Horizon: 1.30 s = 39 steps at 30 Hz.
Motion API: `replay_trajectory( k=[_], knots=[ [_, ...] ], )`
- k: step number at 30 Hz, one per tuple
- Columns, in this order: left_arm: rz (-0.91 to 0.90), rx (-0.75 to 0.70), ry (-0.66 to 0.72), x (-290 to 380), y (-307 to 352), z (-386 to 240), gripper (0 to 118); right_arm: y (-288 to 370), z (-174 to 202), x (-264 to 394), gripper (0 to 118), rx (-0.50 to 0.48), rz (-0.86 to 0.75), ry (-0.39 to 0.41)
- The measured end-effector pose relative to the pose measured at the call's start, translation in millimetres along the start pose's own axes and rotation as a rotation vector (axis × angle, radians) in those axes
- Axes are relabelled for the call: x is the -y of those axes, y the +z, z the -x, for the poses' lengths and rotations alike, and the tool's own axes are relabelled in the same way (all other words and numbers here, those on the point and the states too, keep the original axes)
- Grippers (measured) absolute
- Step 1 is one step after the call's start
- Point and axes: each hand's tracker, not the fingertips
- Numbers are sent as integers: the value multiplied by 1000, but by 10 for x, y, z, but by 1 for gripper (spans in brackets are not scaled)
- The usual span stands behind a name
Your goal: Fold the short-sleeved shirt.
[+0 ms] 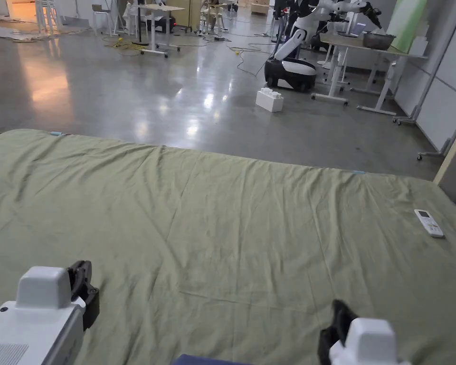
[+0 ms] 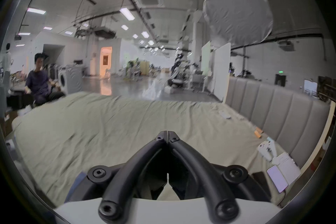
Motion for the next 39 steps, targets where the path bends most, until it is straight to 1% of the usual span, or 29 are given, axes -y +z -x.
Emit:
replay_trajectory(
  k=[1,3,6,7,9,10,11,12,13,14,15,16,17,19,20,22,23,27,29,31,32,34,35,36,37,39],
  knots=[
    [26,16,7,77,-1,15,3,-19,127,105,0,-41,22,24],
    [99,46,39,206,-24,22,3,-86,354,346,0,-117,108,0],
    [195,89,100,426,-48,22,3,-240,661,688,0,-179,226,24],
    [232,101,115,496,-65,18,3,-296,705,784,0,-186,252,23],
    [307,130,142,642,-95,6,3,-416,792,964,0,-175,292,49],
    [351,159,177,706,-119,5,4,-298,676,796,1,-158,313,62],
    [392,186,207,762,-146,4,8,-310,702,823,0,-151,345,48],
    [430,214,231,806,-178,2,19,-321,714,840,0,-156,365,32],
    [471,255,273,853,-204,1,34,-296,688,832,0,-152,389,31],
    [517,298,303,896,-257,-4,52,-259,675,801,0,-145,405,57],
    [556,340,334,939,-320,-14,76,-213,648,771,0,-149,398,57],
    [584,395,375,984,-380,-20,85,-533,711,1166,0,-149,390,52],
    [617,455,403,1033,-433,-36,87,-595,702,1223,0,-143,391,51],
    [671,560,474,1117,-592,-68,87,-652,653,1234,0,-140,403,22],
    [707,591,507,1161,-684,-97,88,-618,648,1284,0,-139,404,11],
    [772,647,570,1258,-833,-166,88,-625,641,1330,0,-141,400,18],
    [822,649,578,1297,-920,-207,88,-650,643,1370,0,-142,405,23],
    [949,745,604,1511,-1176,-352,87,-689,623,1450,0,-143,397,15],
    [1019,777,653,1640,-1254,-410,87,-698,611,1477,0,-145,396,13],
    [1001,830,699,1675,-1293,-411,85,-718,592,1509,0,-149,396,8],
    [993,854,717,1692,-1319,-403,82,-689,610,1469,0,-148,394,9],
    [1005,852,715,1733,-1348,-416,77,-693,610,1491,0,-150,393,10],
    [1015,867,698,1750,-1356,-438,77,-695,608,1505,0,-151,391,11],
    [1017,879,666,1769,-1352,-465,62,-702,603,1504,0,-151,391,11],
    [1010,876,647,1832,-1393,-458,55,-710,598,1517,1,-150,392,9],
    [996,913,691,1907,-1442,-387,46,-718,581,1536,0,-151,394,0]
  ],
)
